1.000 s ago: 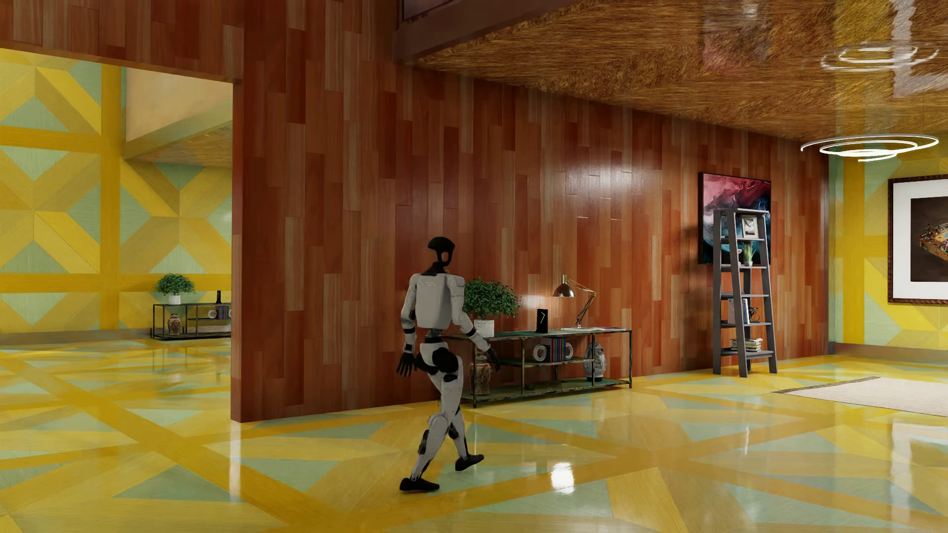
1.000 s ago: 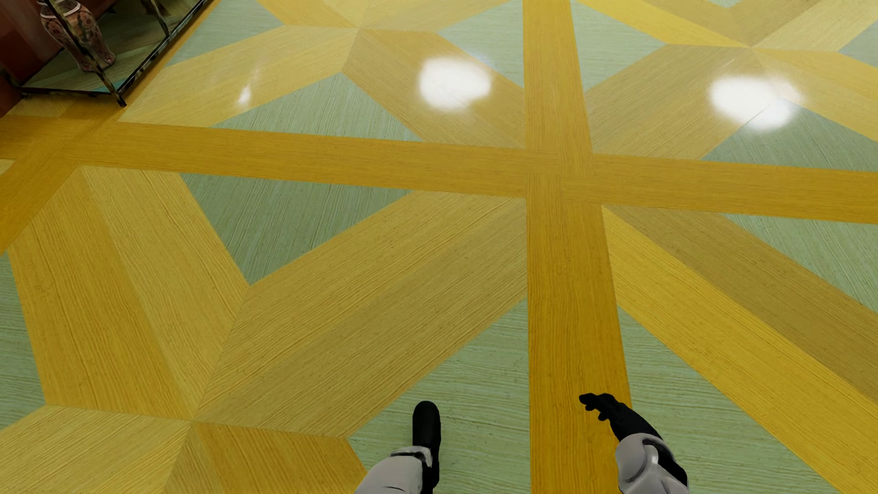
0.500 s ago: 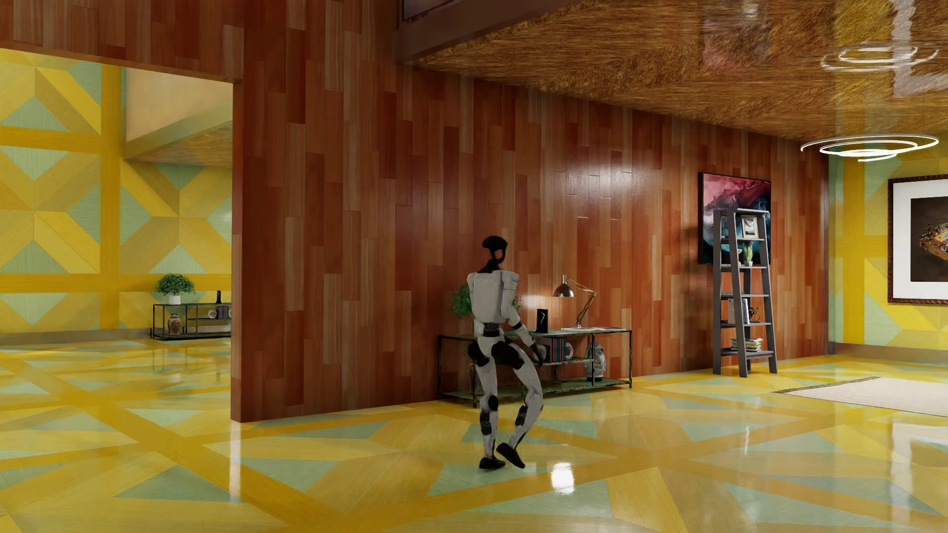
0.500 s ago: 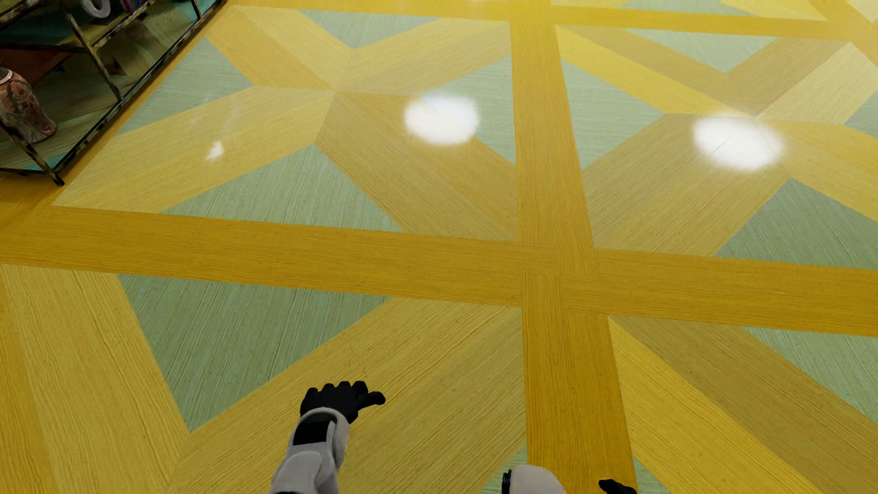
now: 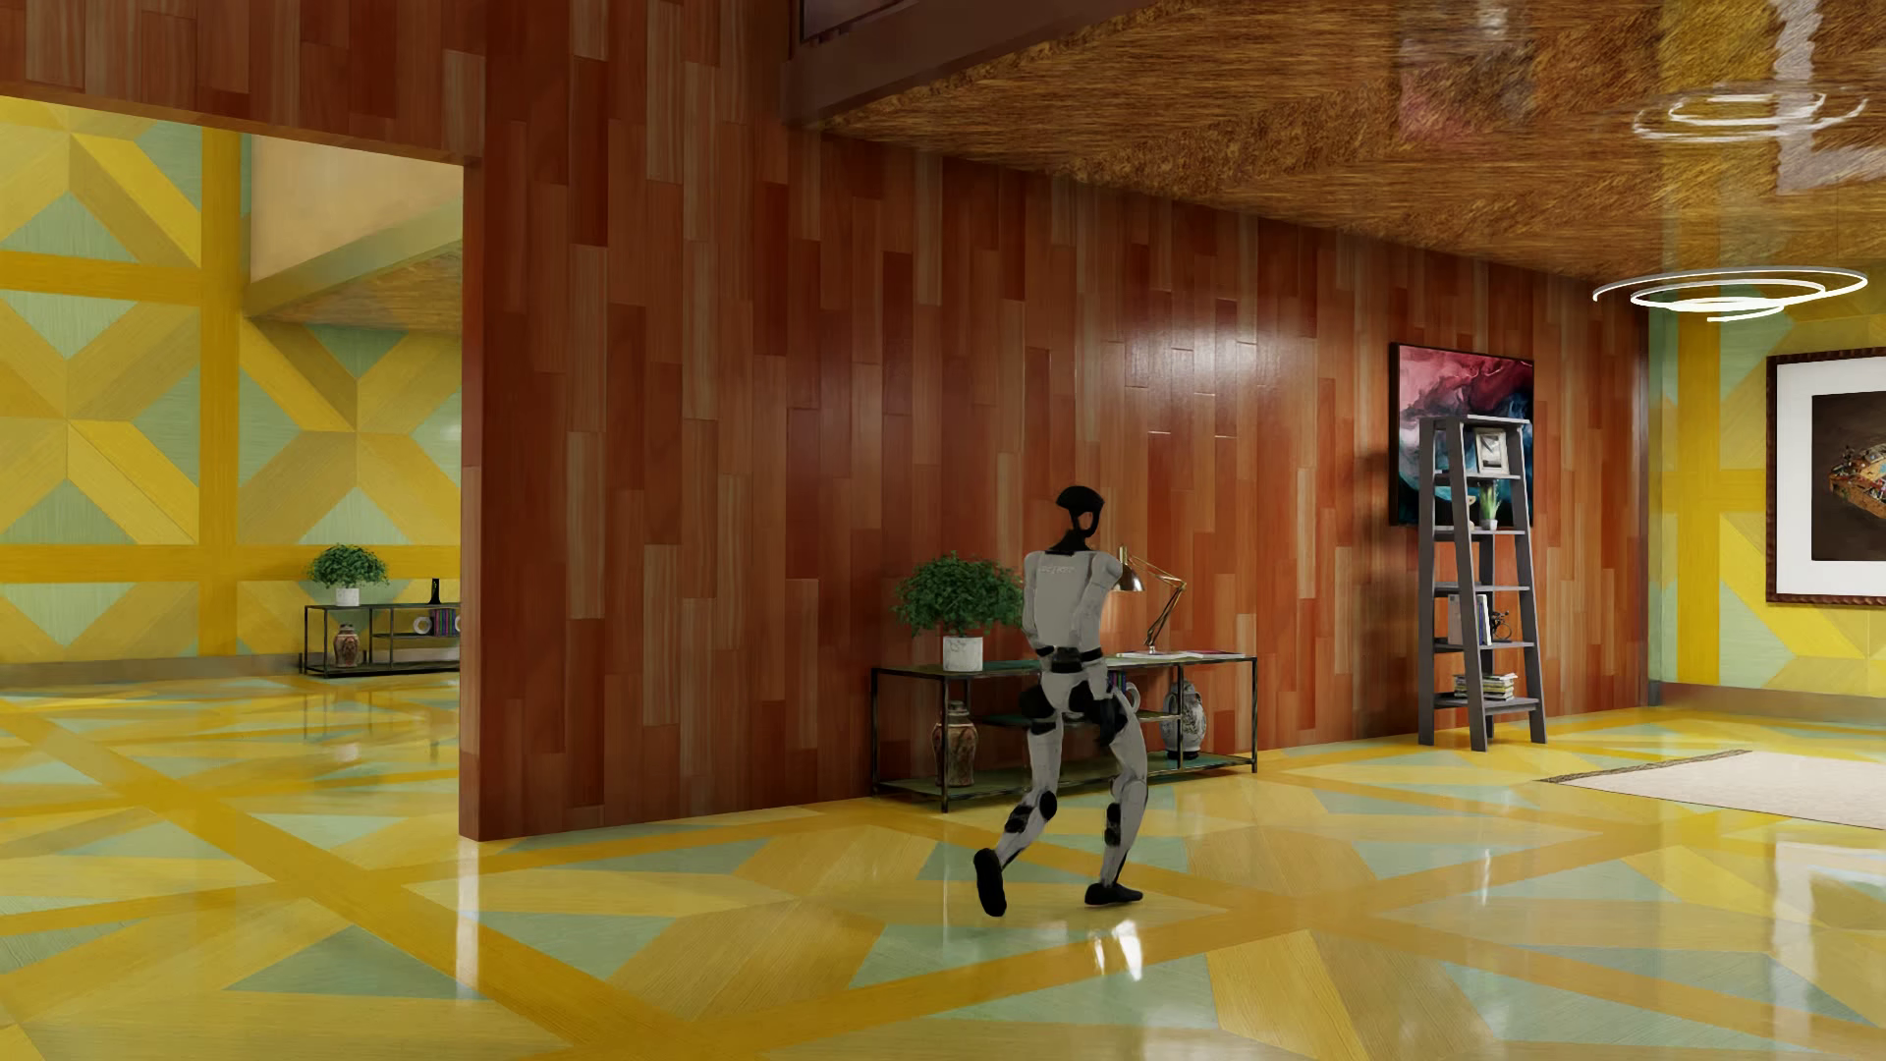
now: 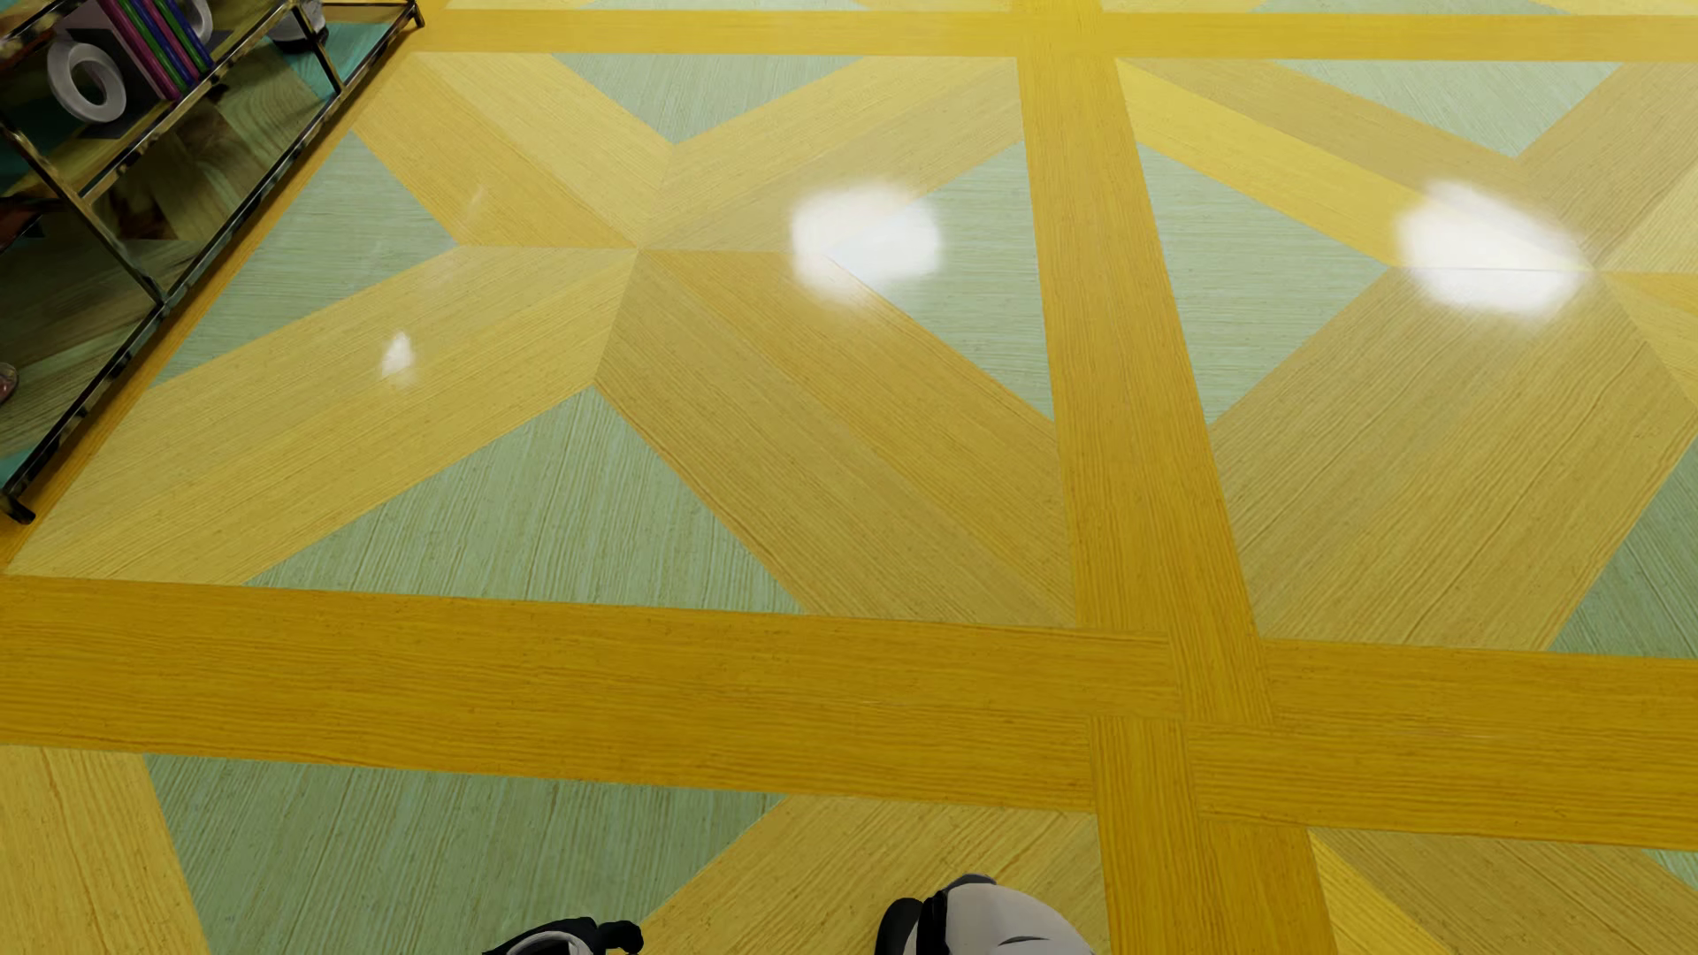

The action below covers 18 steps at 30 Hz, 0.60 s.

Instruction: Head to the dark shelves

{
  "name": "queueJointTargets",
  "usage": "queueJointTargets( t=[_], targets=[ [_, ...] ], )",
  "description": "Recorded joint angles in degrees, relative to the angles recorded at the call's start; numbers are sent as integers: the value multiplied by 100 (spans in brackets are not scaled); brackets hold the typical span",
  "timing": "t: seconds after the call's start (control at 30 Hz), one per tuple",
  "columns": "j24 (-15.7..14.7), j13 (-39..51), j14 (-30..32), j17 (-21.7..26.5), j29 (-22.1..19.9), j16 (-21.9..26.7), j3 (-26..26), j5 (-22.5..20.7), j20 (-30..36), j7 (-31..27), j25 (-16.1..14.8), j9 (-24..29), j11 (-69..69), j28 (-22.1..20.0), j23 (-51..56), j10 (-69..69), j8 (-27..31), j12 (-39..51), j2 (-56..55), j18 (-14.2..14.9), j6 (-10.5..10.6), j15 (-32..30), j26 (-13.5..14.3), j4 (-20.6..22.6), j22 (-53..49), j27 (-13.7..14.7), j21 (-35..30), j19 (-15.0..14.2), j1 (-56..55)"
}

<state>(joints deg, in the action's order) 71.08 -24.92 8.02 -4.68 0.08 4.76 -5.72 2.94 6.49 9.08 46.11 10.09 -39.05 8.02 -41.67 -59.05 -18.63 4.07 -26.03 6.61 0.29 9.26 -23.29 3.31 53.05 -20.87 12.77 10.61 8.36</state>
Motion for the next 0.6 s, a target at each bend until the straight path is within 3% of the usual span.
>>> queueJointTargets(
  t=[0.07,0.1,0.17,0.23,0.3,0.37,0.4,0.43,0.47,0.5,0.53,0.57,0.6],
  targets=[
    [559,408,-395,-4,-345,36,156,-169,314,-281,239,-6,233,116,-214,-1555,-81,-692,613,-253,161,343,89,-388,51,-35,-93,-166,-1265],
    [539,621,-541,-26,-743,-24,274,-273,131,-384,192,-14,450,-33,-183,-1933,-49,-1134,964,-397,219,452,100,-602,-179,52,-43,-244,-1858],
    [-21,1124,-558,96,-1010,-291,546,-477,-567,-511,179,-34,875,-213,-221,-1829,146,-2042,1631,-543,290,663,119,-1019,-779,312,-242,-373,-2899],
    [-611,1736,-773,418,-540,-466,799,-608,-1116,-499,269,-39,1146,-139,-192,-769,375,-2706,2233,-895,315,966,248,-1303,-1116,570,-672,-488,-3679],
    [-659,2369,-588,784,-261,-452,964,-720,-1232,-327,362,-36,1509,86,-97,1416,493,-2994,2849,-877,335,1236,363,-1424,-1047,848,-1115,-599,-3992],
    [2,2916,-487,1087,-322,-320,1051,-772,-914,-751,511,-45,2071,391,-30,4448,505,-2998,3558,-660,330,1418,408,-929,-815,886,-1434,-762,-3790],
    [329,3102,-737,1150,-423,-254,1073,-785,-833,-1162,494,-39,2222,537,16,5192,471,-2975,3869,-222,307,1523,539,-650,-824,854,-1446,-854,-3844],
    [555,3193,-845,1199,-512,-223,1076,-760,-873,-1254,431,-28,2237,606,70,5211,378,-2941,4144,3,285,1672,655,-451,-901,803,-1391,-958,-3947],
    [648,3206,-613,1221,-556,-258,1084,-688,-1029,-1224,300,-14,2156,581,155,4775,284,-2904,4380,-263,255,1769,725,-287,-1023,810,-1303,-1058,-4001],
    [528,3180,-376,1227,-574,-395,1126,-585,-1349,-1119,208,11,1962,450,221,4107,262,-2866,4586,-534,202,1630,689,-186,-1216,811,-1275,-1112,-4119],
    [200,3133,64,1214,-613,-603,1179,-442,-1770,-969,182,33,1617,258,249,3651,342,-2850,4690,-565,122,1289,625,-195,-1448,854,-1343,-1114,-4079],
    [-171,3055,73,1215,-550,-804,1223,-242,-2128,-771,207,58,971,27,246,3132,447,-2854,4618,-692,20,733,581,-233,-1632,885,-1474,-881,-4043],
    [-516,2936,-237,1215,-499,-966,1243,52,-2380,-566,276,88,24,-228,248,2714,463,-2792,4360,-905,-93,67,503,-245,-1698,862,-1592,-865,-3973]
  ],
)
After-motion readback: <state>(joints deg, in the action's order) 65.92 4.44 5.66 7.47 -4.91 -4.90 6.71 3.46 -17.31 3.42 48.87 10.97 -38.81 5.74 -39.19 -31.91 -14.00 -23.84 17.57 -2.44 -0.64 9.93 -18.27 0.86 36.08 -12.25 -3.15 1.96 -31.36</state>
